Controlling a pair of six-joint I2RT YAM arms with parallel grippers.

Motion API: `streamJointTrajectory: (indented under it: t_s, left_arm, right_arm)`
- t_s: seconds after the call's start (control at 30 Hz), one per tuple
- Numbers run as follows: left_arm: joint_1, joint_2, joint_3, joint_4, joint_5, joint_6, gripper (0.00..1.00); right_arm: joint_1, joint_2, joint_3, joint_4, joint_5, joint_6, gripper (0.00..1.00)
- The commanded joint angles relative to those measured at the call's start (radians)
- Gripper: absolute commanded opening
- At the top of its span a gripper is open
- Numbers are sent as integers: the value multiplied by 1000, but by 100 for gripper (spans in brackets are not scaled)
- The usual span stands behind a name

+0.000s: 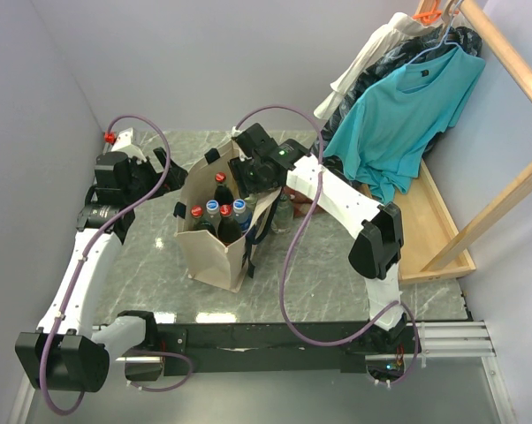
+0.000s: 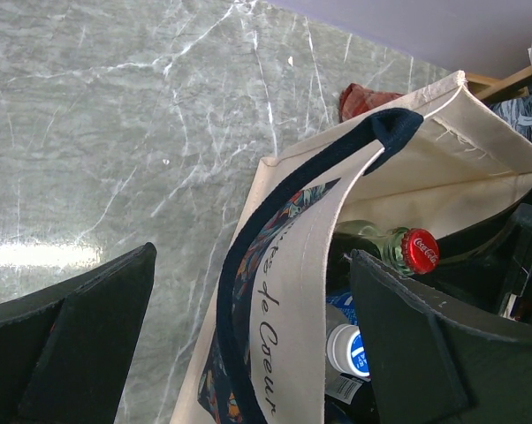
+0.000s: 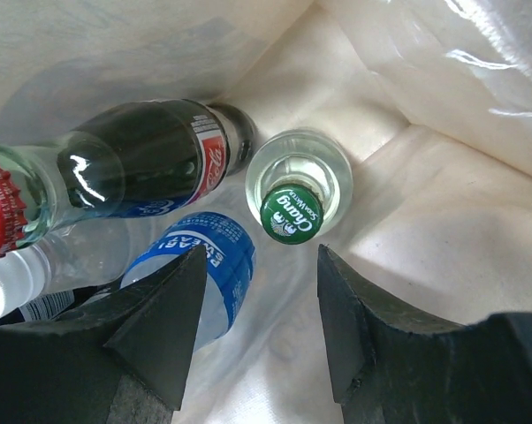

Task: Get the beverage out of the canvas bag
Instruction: Take out the drink from the canvas bag.

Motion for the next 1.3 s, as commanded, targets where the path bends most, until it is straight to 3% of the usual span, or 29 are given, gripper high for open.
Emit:
streamJointTrajectory:
  t_s: [0.0, 0.33, 0.73, 0.77, 0.9, 1.17, 1.2, 1.27]
  left_arm:
    - [-4, -1, 2, 31, 7, 10, 96]
    - [-4, 11, 8, 27, -3, 17, 96]
    - [-4, 13, 2, 28, -3, 10, 96]
    - [-4, 14, 0, 28, -3, 12, 96]
    - [-2, 14, 0, 30, -1, 10, 96]
    - [-2, 17, 2, 27, -3, 13, 96]
    - [-2, 16, 3, 27, -3, 15, 96]
    - [-2, 19, 3, 27, -3, 15, 96]
  right_arm:
    - [2, 31, 30, -30, -15, -10, 60]
    - [4, 52, 46, -38, -9, -13, 58]
    - [2, 48, 35, -30, -15, -28, 26]
    - [4, 48, 40, -29, -9, -30, 16]
    - [4, 31, 30, 2, -3, -36, 0]
    - [2, 18, 61, 34, 30, -36, 1]
    - [2, 22, 70, 25, 34, -34, 8]
    - [4, 26, 83, 19, 40, -34, 37]
